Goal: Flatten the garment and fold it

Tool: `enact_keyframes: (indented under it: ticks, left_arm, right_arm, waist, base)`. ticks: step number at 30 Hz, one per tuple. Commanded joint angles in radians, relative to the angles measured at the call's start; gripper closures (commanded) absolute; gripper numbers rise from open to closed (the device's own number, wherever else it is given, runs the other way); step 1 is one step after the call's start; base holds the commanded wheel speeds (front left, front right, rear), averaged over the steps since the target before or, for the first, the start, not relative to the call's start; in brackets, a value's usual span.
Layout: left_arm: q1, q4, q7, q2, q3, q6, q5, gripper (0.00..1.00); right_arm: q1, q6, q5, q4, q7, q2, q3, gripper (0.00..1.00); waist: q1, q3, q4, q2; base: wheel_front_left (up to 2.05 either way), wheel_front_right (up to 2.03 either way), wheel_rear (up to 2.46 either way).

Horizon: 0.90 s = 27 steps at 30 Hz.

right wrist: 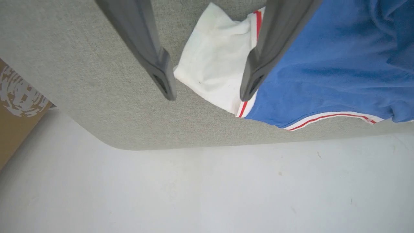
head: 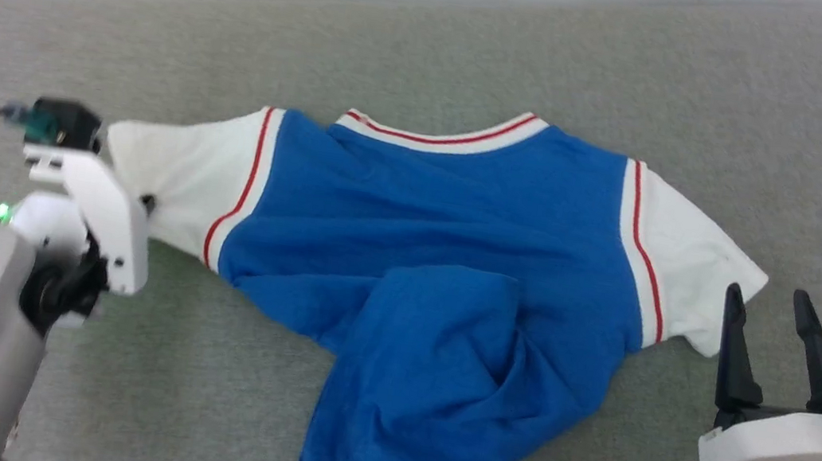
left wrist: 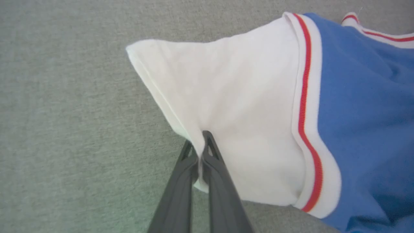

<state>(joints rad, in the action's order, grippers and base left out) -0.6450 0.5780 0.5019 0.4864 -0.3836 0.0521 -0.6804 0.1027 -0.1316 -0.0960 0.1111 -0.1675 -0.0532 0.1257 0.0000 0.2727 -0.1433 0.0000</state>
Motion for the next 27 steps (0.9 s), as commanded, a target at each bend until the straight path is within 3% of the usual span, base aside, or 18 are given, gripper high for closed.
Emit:
enact_keyframes:
  ticks: [1, 11, 18, 19, 20, 23, 27]
  left_arm:
    - [0.079, -0.039, -0.051, 0.022, 0.026, -0.036, -0.001, 1.00]
    - [0.431, -0.266, -0.117, 0.045, 0.087, -0.152, -0.058, 1.00]
    - [0.544, -0.337, -0.122, 0.004, 0.055, -0.176, -0.068, 1.00]
    - [0.552, -0.340, -0.136, -0.005, 0.054, -0.177, -0.067, 0.65]
    - [0.556, -0.341, -0.155, -0.012, 0.056, -0.180, -0.065, 0.00]
    - [0.561, -0.345, -0.216, -0.025, 0.066, -0.185, -0.054, 0.00]
    - [0.555, -0.358, -0.263, 0.002, 0.069, -0.188, -0.016, 0.00]
  right_arm:
    - [-0.019, 0.001, 0.008, -0.004, 0.010, 0.003, 0.003, 0.00]
    - [-0.056, 0.001, 0.017, -0.019, 0.057, 0.003, 0.010, 0.00]
    - [-0.066, 0.001, 0.015, -0.012, 0.074, 0.003, 0.006, 0.00]
    - [-0.066, 0.001, 0.013, -0.011, 0.076, 0.003, 0.004, 0.00]
    - [-0.067, 0.001, 0.012, -0.011, 0.077, 0.003, 0.003, 0.00]
    - [-0.072, 0.001, 0.012, -0.013, 0.081, 0.003, 0.005, 0.00]
    - [-0.075, 0.001, 0.013, -0.020, 0.085, 0.003, 0.008, 0.00]
  waist:
    - [0.0000, -0.081, 0.083, 0.0000]
    - [0.0000, -0.149, 0.169, 0.0000]
    - [0.0000, -0.166, 0.191, 0.0000]
    - [0.0000, -0.167, 0.192, 0.0000]
    - [0.0000, -0.168, 0.194, 0.0000]
    - [0.0000, -0.170, 0.200, 0.0000]
    - [0.0000, -0.167, 0.205, 0.0000]
  base:
    - [0.00, 0.00, 0.00]
    - [0.00, 0.00, 0.00]
    - [0.00, 0.00, 0.00]
    - [0.00, 0.00, 0.00]
    - [0.00, 0.00, 0.00]
    - [0.00, 0.00, 0.00]
    - [0.00, 0.00, 0.00]
